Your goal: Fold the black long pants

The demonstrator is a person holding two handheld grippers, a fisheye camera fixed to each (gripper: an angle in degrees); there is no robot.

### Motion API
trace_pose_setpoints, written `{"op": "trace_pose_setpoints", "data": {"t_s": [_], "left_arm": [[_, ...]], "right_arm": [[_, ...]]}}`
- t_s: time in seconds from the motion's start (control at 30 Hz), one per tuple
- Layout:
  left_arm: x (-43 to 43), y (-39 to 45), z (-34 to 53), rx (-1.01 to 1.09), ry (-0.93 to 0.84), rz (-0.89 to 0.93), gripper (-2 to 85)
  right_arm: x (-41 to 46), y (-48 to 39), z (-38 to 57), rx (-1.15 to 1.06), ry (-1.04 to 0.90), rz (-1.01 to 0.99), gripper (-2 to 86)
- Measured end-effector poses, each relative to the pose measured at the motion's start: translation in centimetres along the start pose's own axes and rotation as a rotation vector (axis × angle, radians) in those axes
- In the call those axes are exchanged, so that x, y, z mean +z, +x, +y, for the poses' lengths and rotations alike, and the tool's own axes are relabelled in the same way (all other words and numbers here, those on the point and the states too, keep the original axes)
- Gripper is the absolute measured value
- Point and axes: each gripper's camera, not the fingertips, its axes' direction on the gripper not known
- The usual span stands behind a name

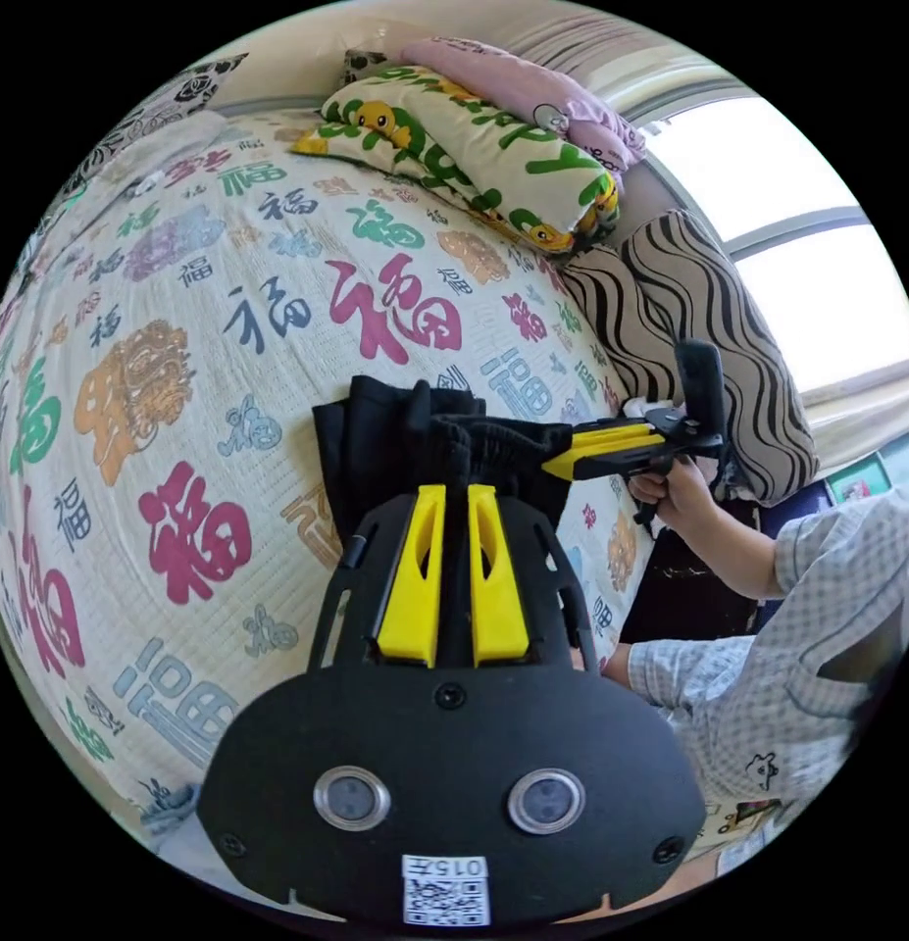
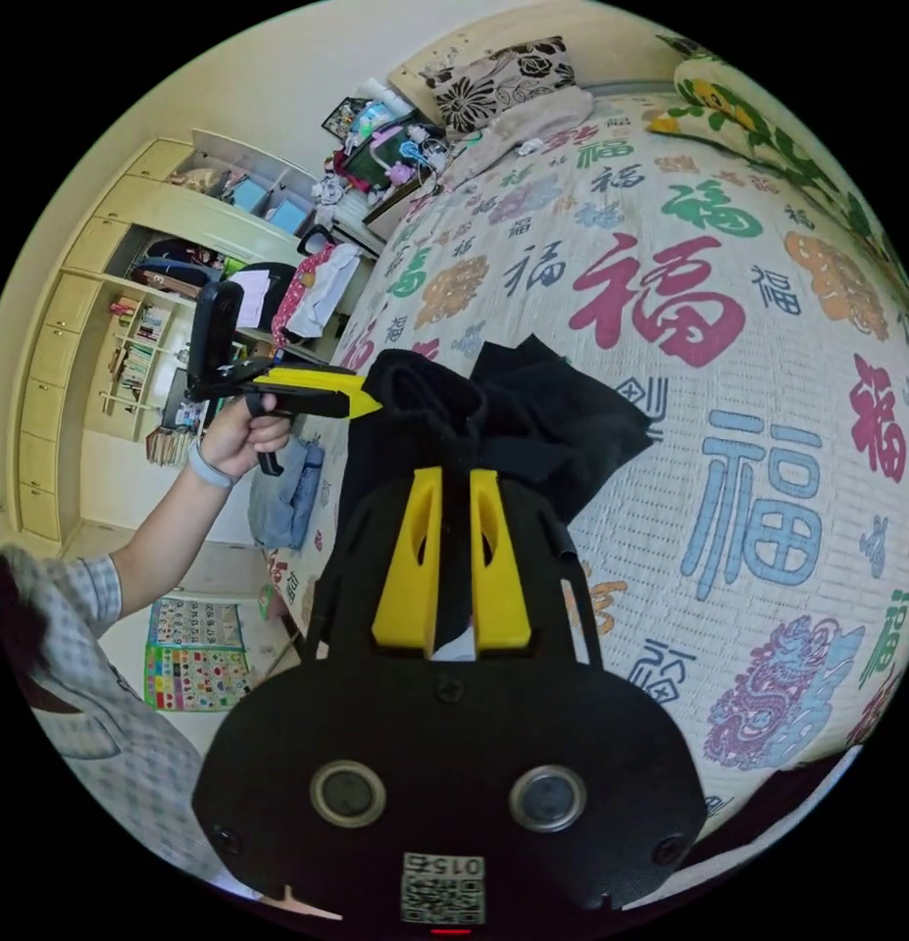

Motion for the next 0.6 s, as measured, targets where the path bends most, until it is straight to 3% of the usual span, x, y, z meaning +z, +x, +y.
{"op": "trace_pose_setpoints", "data": {"t_s": [0.13, 0.37, 0.53, 0.6], "left_arm": [[0.0, -1.0, -2.3, -0.013, -0.01, 0.082, 2.6], [-4.4, 2.9, 2.3, 0.071, 0.181, 0.185, 1.9], [-7.6, 4.8, 2.1, 0.151, 0.208, 0.299, 1.9], [-8.8, 5.2, 1.6, 0.192, 0.21, 0.333, 2.0]], "right_arm": [[0.2, 2.0, -0.6, 0.062, -0.099, 0.022, 8.3], [-2.4, 0.9, 1.4, -0.169, 0.022, 0.022, 15.6], [-2.7, -0.5, 0.9, -0.339, -0.018, -0.284, 11.1], [-4.0, -0.5, 0.9, -0.402, 0.007, -0.53, 7.7]]}}
